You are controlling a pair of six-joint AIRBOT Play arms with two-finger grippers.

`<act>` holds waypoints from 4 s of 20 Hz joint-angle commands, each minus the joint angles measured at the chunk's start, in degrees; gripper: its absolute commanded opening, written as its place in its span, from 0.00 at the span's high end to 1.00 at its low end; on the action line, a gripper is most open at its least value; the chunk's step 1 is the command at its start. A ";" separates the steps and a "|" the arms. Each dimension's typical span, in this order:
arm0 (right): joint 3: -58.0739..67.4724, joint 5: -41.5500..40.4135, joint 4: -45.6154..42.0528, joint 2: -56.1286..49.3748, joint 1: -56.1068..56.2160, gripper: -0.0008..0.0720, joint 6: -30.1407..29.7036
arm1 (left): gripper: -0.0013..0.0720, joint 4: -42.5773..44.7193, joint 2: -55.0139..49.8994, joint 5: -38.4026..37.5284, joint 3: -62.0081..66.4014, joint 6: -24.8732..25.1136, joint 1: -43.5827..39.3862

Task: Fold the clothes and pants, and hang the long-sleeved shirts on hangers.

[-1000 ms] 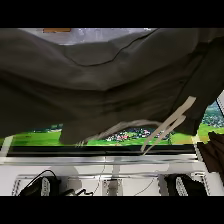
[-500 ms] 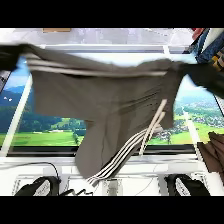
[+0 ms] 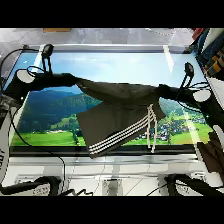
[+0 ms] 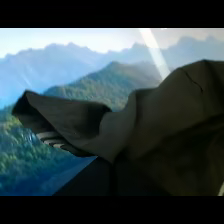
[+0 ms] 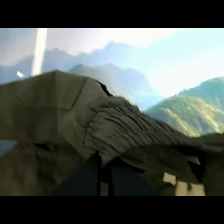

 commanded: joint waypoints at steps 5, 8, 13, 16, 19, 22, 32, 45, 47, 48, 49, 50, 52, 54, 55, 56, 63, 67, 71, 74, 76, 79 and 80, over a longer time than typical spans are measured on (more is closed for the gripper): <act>10.60 26.56 -17.35 -1.40 -2.12 0.95 0.09 | 0.98 5.79 1.20 -37.29 0.07 -13.94 -3.13; 18.14 36.63 -22.32 -1.40 -2.12 0.95 -0.28 | 0.98 5.81 2.40 -46.97 0.07 -15.17 -5.40; 22.60 55.74 -31.58 -1.49 -2.12 0.95 -0.87 | 0.98 6.10 4.07 -53.46 0.00 -19.56 -9.73; 21.05 62.73 -34.42 -1.49 -2.14 0.95 -3.87 | 0.98 6.93 3.91 -53.33 -1.62 -20.65 -14.16; 18.10 63.89 -37.68 -1.49 -2.14 0.95 -7.15 | 0.98 6.91 3.91 -51.98 -5.42 -23.02 -19.67; 13.68 63.54 -43.95 -1.49 -2.14 0.95 -11.39 | 0.98 6.91 3.89 -48.57 -9.25 -24.83 -25.97; 9.05 52.98 -44.78 -1.49 -2.12 0.61 -11.87 | 0.97 6.88 3.89 -41.57 -16.20 -24.87 -33.42; 9.07 14.25 -46.21 -1.55 -11.72 0.95 -5.20 | 0.04 6.93 3.91 -36.44 -15.50 -22.69 -31.26; 9.05 14.43 -43.69 -2.38 -18.16 0.95 -5.18 | 0.04 6.91 3.91 -36.28 -14.60 -22.69 -29.03; 9.05 15.85 -40.50 -3.48 -21.90 0.95 -5.38 | 0.04 6.88 3.91 -36.06 -14.29 -22.69 -27.78; 9.05 18.45 -35.39 -5.09 -25.42 0.95 -7.02 | 0.04 6.88 3.91 -35.82 -14.16 -22.69 -26.69; 9.05 22.82 -27.85 -7.34 -28.87 0.95 -11.85 | 0.04 6.88 3.91 -35.45 -14.12 -22.71 -25.62; 9.05 37.68 -7.96 -13.73 -35.32 0.95 -25.88 | 0.04 6.88 3.91 -34.62 -14.12 -22.69 -24.04; 9.05 44.09 1.57 -19.06 -38.45 0.65 -27.41 | 0.04 6.91 3.91 -33.73 -14.12 -22.69 -23.15; 9.05 44.02 1.92 -20.76 -38.77 0.27 -27.39 | 0.04 6.88 3.91 -33.27 -14.12 -22.69 -22.95; 9.05 43.98 0.94 -21.90 -38.77 0.24 -27.41 | 0.04 6.91 3.91 -32.76 -14.12 -22.69 -22.80; 9.07 40.09 -4.13 -28.17 -32.98 0.19 -28.17 | 0.04 6.88 3.91 -28.57 -14.12 -22.71 -22.71; 9.05 35.63 -4.63 -29.88 -30.38 0.17 -26.71 | 0.04 6.88 3.91 -28.55 -14.12 -22.71 -22.71; 9.27 33.38 -8.96 -30.01 -30.36 0.17 -25.09 | 0.04 6.88 3.91 -28.55 -14.12 -22.71 -22.73; 9.53 34.97 -9.84 -30.01 -30.38 0.17 -23.98 | 0.04 6.91 3.91 -28.46 -14.12 -22.69 -22.71; 9.51 37.22 -9.09 -30.01 -30.27 0.18 -23.76 | 0.04 6.91 3.91 -28.00 -14.12 -22.69 -22.71; 9.16 43.36 -7.76 -31.06 -30.08 0.18 -22.64 | 0.04 6.88 3.91 -27.82 -14.12 -22.69 -22.71; 8.52 45.46 -7.32 -31.76 -29.77 0.20 -22.60 | 0.04 6.91 3.91 -27.80 -14.12 -22.69 -22.73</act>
